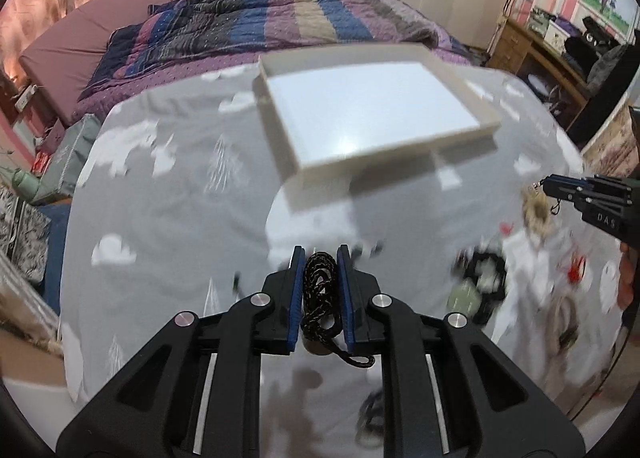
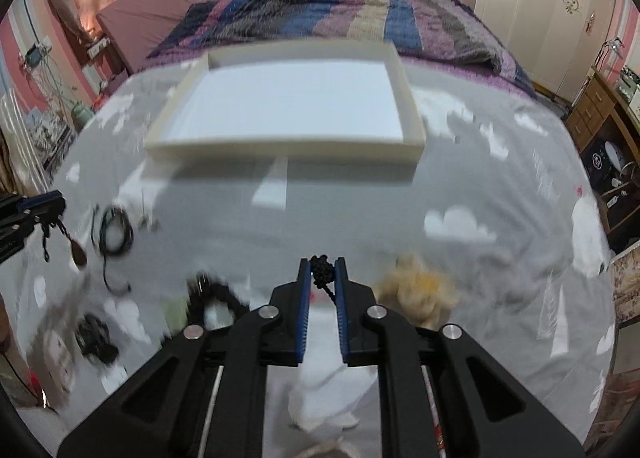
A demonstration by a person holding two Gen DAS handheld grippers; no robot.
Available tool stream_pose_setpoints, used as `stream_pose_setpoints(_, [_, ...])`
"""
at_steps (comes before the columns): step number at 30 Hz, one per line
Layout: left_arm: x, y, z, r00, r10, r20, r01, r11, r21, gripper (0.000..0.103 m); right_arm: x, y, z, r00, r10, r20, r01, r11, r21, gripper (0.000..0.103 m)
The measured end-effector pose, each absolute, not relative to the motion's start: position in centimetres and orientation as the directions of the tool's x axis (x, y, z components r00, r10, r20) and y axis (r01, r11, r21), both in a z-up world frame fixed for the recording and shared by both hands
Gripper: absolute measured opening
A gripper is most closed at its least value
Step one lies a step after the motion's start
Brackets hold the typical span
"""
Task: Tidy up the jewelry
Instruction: 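Lift and carry the necklace with the left tool while the right tool carries the charm to the white tray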
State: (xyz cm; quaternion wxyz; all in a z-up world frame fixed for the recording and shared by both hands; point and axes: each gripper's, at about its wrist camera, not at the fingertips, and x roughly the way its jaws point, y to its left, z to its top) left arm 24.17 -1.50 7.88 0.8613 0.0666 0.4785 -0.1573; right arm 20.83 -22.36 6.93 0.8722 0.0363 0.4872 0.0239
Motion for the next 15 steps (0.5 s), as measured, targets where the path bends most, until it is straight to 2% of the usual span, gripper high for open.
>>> stream_pose_setpoints(8, [33.2,-4.8,11.2,0.508,-0.262,-0.821,0.319,0.942,-0.103,0.015,28.5,-23.0,11.8,0.585,0.065,-0.809,0.027,0.995,0.099,0.012])
stream_pose_setpoints(15, [42.3,-8.3,9.9,0.501,-0.256,-0.827,0.299,0.948,-0.112,0.015,38.4,-23.9,11.0,0.572,0.054,-0.819,0.066,0.992,0.111,0.012])
